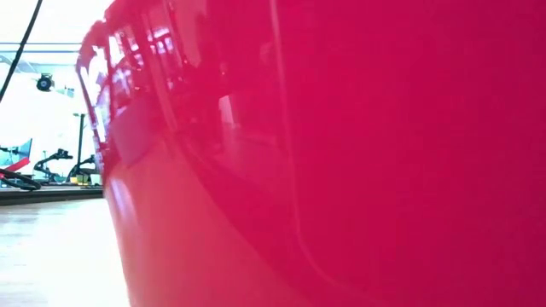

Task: Pick & Place Mini bowls
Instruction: Stack the bottom orange bowl on top of the orange bowl on the shelf

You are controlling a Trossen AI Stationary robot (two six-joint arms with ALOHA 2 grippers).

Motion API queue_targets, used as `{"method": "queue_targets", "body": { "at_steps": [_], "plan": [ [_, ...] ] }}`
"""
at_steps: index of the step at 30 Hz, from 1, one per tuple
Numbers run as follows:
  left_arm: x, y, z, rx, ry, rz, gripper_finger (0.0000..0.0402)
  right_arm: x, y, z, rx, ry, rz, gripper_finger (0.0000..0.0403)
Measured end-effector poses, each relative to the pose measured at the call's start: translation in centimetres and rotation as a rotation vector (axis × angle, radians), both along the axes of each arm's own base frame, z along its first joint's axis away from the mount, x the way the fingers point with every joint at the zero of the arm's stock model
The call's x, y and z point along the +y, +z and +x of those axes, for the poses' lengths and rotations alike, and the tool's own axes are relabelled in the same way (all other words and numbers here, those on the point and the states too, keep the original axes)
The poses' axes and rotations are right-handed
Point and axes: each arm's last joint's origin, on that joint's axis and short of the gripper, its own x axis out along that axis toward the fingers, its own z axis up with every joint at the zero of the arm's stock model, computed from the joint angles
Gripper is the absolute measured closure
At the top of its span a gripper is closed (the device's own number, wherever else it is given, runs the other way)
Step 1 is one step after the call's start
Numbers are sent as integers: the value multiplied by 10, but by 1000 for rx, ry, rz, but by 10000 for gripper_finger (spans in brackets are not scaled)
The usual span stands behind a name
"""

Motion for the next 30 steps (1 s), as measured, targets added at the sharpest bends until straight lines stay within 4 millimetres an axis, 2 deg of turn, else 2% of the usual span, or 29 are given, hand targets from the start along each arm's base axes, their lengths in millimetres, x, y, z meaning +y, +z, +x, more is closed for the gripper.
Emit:
{"method": "queue_targets", "body": {
  "at_steps": [7, 15, 30],
  "plan": [
    [0, 0, 0, 5, 2, 11, 402, -3, -1, -1, -12, -24, 42, 294],
    [0, 0, 1, 1, 3, 14, 401, -4, -1, -1, -13, -32, 35, 384],
    [2, 0, 1, 28, 2, 27, 389, -4, -1, -1, -7, -32, 32, 394]
  ]
}}
